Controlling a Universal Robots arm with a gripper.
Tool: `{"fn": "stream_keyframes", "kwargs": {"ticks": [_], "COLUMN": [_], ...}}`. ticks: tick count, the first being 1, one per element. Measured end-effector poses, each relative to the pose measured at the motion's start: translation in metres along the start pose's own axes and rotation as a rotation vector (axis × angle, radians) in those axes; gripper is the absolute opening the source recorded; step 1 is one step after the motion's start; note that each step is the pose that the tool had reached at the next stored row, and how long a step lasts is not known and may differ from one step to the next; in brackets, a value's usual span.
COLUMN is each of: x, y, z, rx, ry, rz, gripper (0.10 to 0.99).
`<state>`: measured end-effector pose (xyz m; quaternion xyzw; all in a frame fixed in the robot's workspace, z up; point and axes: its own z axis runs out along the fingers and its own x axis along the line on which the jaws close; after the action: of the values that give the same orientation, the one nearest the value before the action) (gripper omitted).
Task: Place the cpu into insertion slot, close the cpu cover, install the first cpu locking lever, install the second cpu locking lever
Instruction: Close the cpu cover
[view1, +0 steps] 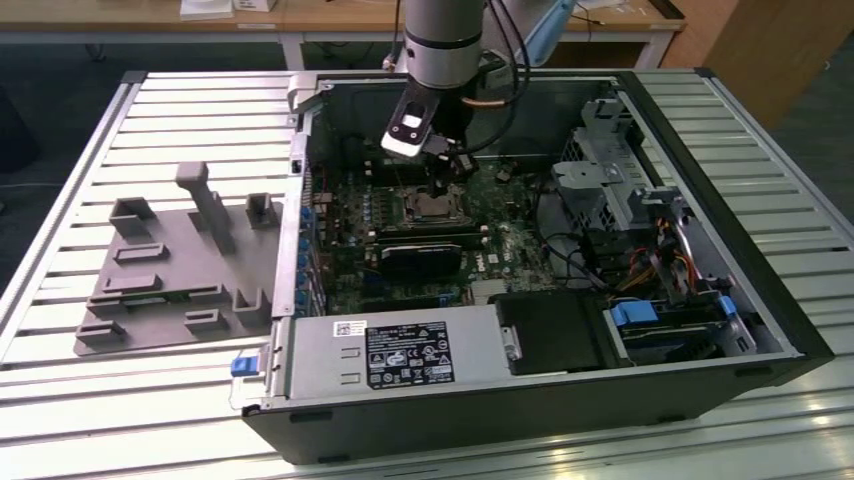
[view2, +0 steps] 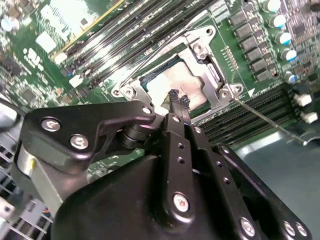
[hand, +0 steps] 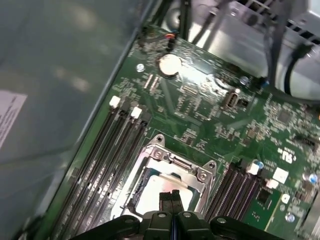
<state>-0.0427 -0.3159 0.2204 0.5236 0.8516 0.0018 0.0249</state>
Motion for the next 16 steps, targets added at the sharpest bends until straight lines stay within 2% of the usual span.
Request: {"fn": "stream_keyframes", "kwargs": {"ticks": [16], "x": [0.0000], "y": [0.0000], "z": [0.0009], "rx": [-0.010], "ry": [0.0055], "rz": [-0.291], "gripper": [0.102]}}
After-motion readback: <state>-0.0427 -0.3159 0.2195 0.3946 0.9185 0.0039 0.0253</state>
